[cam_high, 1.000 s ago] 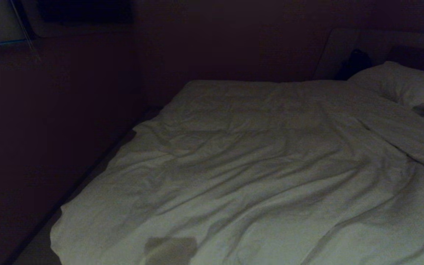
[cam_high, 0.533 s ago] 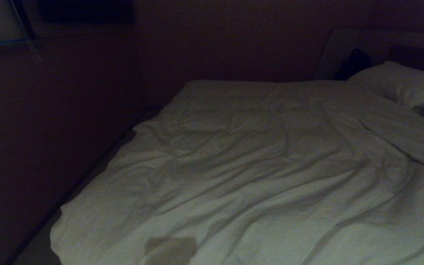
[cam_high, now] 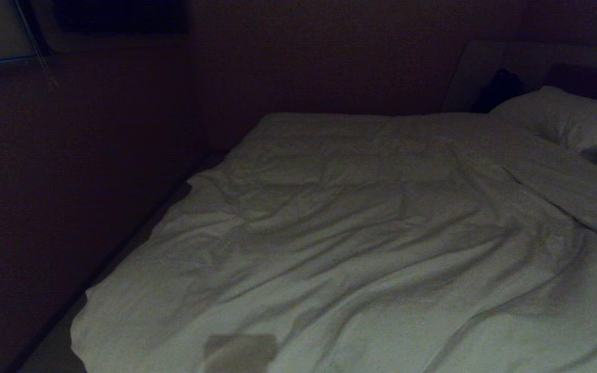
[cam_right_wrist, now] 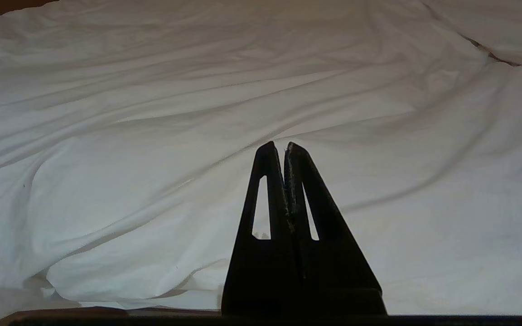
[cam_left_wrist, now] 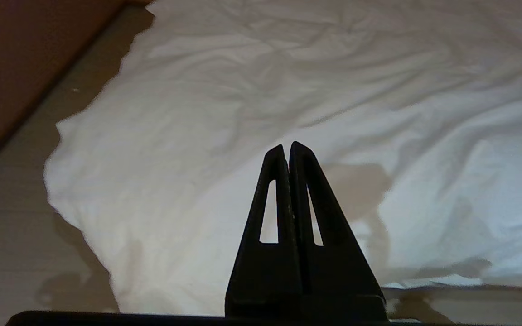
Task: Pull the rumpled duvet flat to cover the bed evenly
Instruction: Flatten the corners of the folded blanket
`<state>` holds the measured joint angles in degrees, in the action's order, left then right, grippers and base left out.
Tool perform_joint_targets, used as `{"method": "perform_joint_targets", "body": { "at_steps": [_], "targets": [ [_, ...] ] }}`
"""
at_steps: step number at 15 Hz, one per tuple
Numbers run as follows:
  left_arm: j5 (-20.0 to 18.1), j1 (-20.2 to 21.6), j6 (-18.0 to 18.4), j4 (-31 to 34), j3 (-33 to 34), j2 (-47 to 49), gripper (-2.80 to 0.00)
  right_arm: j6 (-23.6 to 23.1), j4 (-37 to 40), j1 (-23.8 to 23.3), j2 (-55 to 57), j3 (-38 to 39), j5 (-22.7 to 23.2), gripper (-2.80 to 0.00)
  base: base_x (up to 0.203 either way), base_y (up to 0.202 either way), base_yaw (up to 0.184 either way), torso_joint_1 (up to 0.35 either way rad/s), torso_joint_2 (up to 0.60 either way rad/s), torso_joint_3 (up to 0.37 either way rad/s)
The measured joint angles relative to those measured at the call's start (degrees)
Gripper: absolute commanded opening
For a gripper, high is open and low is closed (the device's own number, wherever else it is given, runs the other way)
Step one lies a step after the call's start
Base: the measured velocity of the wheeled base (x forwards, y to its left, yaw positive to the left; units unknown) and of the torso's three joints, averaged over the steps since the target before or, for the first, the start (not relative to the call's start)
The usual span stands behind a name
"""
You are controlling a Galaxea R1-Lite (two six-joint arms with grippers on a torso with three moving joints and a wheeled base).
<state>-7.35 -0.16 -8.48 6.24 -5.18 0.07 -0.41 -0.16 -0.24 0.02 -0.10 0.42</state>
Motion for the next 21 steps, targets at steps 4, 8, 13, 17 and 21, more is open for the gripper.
{"method": "perform_joint_targets", "body": {
  "at_steps": [4,8,13,17,21],
  "targets": [
    [1.5,0.0,4.8,-8.4,2.3,0.0,-2.80,0.0,0.0,0.0,0.0,0.0,0.0,-2.80,0.000,0.000,0.000,0.000,0.00,0.000],
    [1.7,0.0,10.0,-20.0,4.5,0.0,-2.80,0.0,0.0,0.0,0.0,0.0,0.0,-2.80,0.000,0.000,0.000,0.000,0.00,0.000],
    [1.6,0.0,10.3,-17.1,5.1,0.0,-2.80,0.0,0.0,0.0,0.0,0.0,0.0,-2.80,0.000,0.000,0.000,0.000,0.00,0.000],
    [3.2,0.0,9.7,-12.2,5.1,0.0,-2.80,0.0,0.0,0.0,0.0,0.0,0.0,-2.80,0.000,0.000,0.000,0.000,0.00,0.000],
    [6.0,0.0,10.0,-9.0,5.1,0.0,-2.80,0.0,0.0,0.0,0.0,0.0,0.0,-2.80,0.000,0.000,0.000,0.000,0.00,0.000]
  ]
}}
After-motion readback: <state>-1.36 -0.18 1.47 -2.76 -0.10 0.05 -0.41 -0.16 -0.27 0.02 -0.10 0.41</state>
